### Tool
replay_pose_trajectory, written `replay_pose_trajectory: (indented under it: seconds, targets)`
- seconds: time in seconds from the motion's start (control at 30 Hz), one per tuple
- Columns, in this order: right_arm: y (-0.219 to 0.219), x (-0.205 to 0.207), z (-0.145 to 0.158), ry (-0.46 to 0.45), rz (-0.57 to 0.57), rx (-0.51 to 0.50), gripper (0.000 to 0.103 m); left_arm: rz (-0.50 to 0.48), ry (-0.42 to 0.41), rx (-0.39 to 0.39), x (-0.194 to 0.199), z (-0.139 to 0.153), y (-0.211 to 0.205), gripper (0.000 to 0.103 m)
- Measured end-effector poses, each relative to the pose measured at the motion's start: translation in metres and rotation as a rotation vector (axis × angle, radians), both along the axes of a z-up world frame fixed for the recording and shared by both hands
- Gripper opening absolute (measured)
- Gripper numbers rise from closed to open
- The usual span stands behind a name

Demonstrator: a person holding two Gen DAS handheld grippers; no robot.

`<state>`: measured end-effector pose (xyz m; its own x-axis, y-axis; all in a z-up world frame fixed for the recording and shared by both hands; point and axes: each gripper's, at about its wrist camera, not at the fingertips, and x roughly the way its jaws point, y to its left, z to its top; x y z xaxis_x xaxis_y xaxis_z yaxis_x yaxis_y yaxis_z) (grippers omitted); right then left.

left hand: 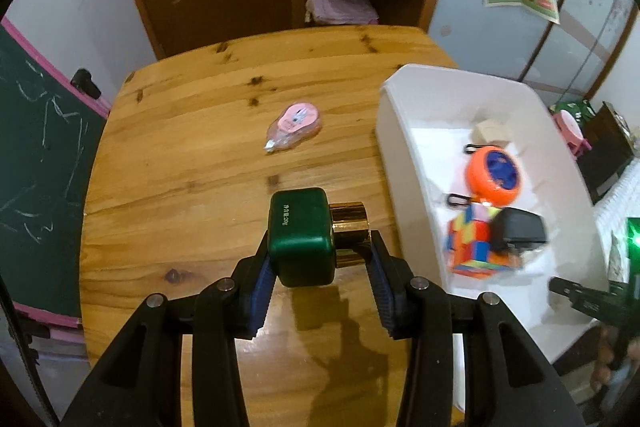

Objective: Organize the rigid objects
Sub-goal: 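Lift the green-and-gold cylinder with the left tool toward the tray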

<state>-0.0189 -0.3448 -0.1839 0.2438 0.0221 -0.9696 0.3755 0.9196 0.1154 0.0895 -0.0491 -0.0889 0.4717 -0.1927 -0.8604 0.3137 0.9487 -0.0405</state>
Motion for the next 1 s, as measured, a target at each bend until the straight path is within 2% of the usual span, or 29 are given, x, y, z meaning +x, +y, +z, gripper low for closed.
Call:
replay_pose_trajectory:
  seconds: [0.3, 0.53, 0.73, 1.0]
  targets:
    - [-0.005, -0.001, -0.002, -0.005, 0.005, 0.016, 0.024, -0.085, -0.105, -0.052, -0.031, 0.069, -0.014, 0.046]
    - [-0.009, -0.002, -0.004, -0.012, 0.005, 0.027, 0.024, -0.189, -0.157, -0.079, -0.037, 0.101, -0.048, 0.047]
    - [-0.013, -0.005, -0.006, -0.021, 0.001, 0.048, 0.024, -0.285, -0.135, -0.077, -0.019, 0.092, -0.103, 0.047]
    - [-0.013, -0.004, -0.007, -0.019, 0.007, 0.046, 0.024, -0.369, -0.061, -0.039, 0.02, 0.042, -0.175, 0.047]
